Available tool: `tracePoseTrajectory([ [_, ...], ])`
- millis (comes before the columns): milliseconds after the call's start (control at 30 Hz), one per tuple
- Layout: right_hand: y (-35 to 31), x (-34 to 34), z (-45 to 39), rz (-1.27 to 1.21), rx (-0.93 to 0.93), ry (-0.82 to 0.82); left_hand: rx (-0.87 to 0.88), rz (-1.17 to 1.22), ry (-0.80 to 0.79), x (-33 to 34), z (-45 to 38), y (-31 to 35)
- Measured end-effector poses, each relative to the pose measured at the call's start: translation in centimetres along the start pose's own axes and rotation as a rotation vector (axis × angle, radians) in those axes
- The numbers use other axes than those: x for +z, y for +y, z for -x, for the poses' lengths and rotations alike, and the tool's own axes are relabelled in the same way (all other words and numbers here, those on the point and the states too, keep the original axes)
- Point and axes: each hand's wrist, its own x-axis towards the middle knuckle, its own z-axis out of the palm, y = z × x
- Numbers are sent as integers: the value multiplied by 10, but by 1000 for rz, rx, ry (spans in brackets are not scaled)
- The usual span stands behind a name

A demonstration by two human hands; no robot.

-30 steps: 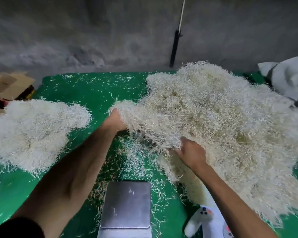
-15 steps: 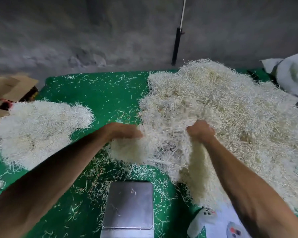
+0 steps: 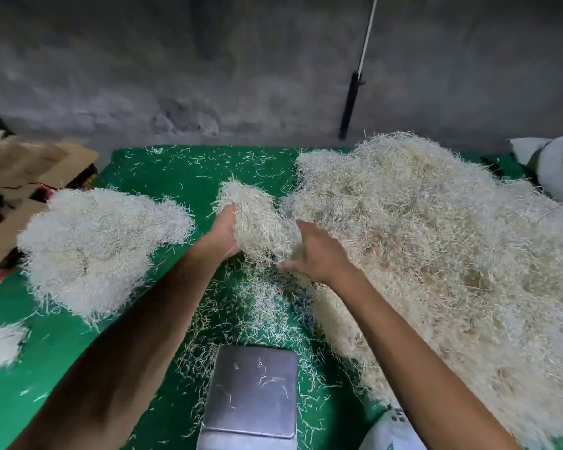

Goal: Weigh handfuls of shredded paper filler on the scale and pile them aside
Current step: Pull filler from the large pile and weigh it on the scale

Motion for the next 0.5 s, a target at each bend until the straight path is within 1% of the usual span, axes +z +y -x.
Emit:
tracePoseTrajectory([
  [33, -16, 10, 2, -136, -12, -54, 2, -5, 14, 0, 0, 0],
  [67, -27, 20, 1, -196, -6, -101, -7, 59, -18, 0, 7, 2],
  [100, -28, 30, -3, -161, 12, -121, -14, 71, -25, -5, 11, 5],
  [133, -25, 38, -6, -119, 32, -85, 9, 20, 17, -15, 12, 8],
  [167, -17, 42, -8, -72, 68, -35, 50, -158, 123, -27, 14, 13],
  [200, -3, 44, -12, -74, 110, -20, 84, -358, 190, -40, 19, 20],
  [233, 9, 37, -15, -171, 195, -13, 98, -530, 170, -55, 21, 26],
  [267, 22, 28, -19, -348, 295, 12, 70, -564, 115, -70, 23, 30],
  [300, 33, 14, -19, -469, 385, 53, 79, -655, 32, -78, 28, 31],
  [333, 44, 2, -18, -551, 449, 130, 27, -831, -57, -80, 40, 33],
  [367, 49, -10, -18, -520, 471, 170, 30, -967, -67, -79, 45, 30],
  [400, 48, -21, -17, -457, 454, 150, 91, -1021, -30, -76, 48, 25],
  [433, 43, -28, -15, -314, 421, 96, 155, -959, 5, -76, 44, 20],
  [500, 20, -33, -6, -54, 368, -52, 297, -959, 36, -74, 40, 11],
])
